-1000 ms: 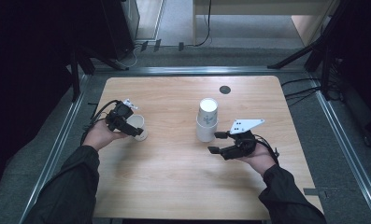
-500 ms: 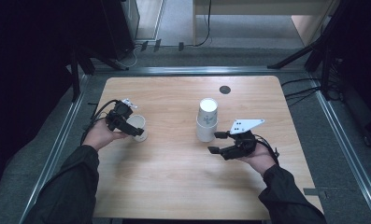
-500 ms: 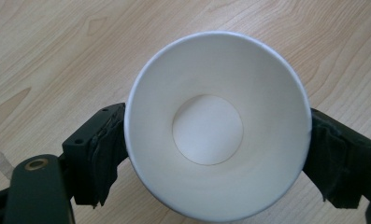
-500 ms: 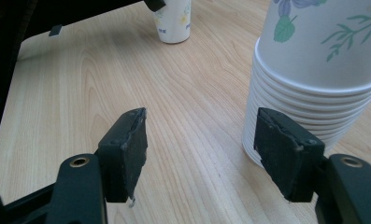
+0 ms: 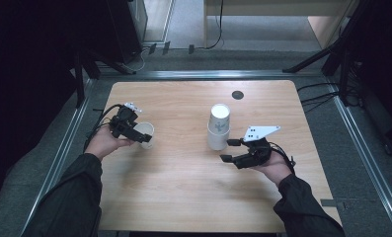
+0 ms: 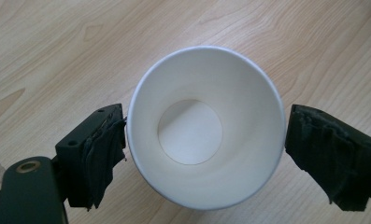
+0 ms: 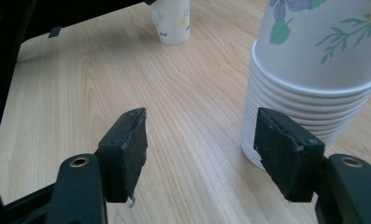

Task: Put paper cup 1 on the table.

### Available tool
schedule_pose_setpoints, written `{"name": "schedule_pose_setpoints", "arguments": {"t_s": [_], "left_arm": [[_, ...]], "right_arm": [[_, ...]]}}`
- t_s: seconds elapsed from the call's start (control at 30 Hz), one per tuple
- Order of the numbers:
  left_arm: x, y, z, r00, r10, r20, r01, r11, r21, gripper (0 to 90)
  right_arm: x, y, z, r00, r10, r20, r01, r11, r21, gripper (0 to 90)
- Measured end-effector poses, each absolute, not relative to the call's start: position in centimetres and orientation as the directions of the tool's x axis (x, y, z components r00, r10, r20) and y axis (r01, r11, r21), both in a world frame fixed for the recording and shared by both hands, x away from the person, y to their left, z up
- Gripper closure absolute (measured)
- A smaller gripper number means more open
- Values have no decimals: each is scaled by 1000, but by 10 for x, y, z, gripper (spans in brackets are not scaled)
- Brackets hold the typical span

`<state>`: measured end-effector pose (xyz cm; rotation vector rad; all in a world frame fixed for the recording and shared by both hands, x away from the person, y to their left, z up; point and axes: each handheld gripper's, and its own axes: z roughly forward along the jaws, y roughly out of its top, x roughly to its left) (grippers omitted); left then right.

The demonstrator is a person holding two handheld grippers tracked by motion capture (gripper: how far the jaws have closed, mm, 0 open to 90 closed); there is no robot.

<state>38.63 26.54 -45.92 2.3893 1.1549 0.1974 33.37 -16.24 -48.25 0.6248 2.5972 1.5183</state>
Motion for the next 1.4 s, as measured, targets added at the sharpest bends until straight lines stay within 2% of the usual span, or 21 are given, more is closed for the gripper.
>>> {"name": "schedule_pose_setpoints", "arguments": {"t_s": [0.4,0.6,1.4], "left_arm": [[377,270,-430,639,762,-103,675,-492,550,136],[366,259,-409,675,730,-111,628,-488,606,138],[325,222,-419,724,663,-190,570,-420,706,148]], "right_arm": [[336,-166,-480,-909,388,153,322,418,849,349],[336,-167,-478,-908,390,155,326,422,846,348],[339,-186,-464,-904,399,155,346,469,813,363]]}}
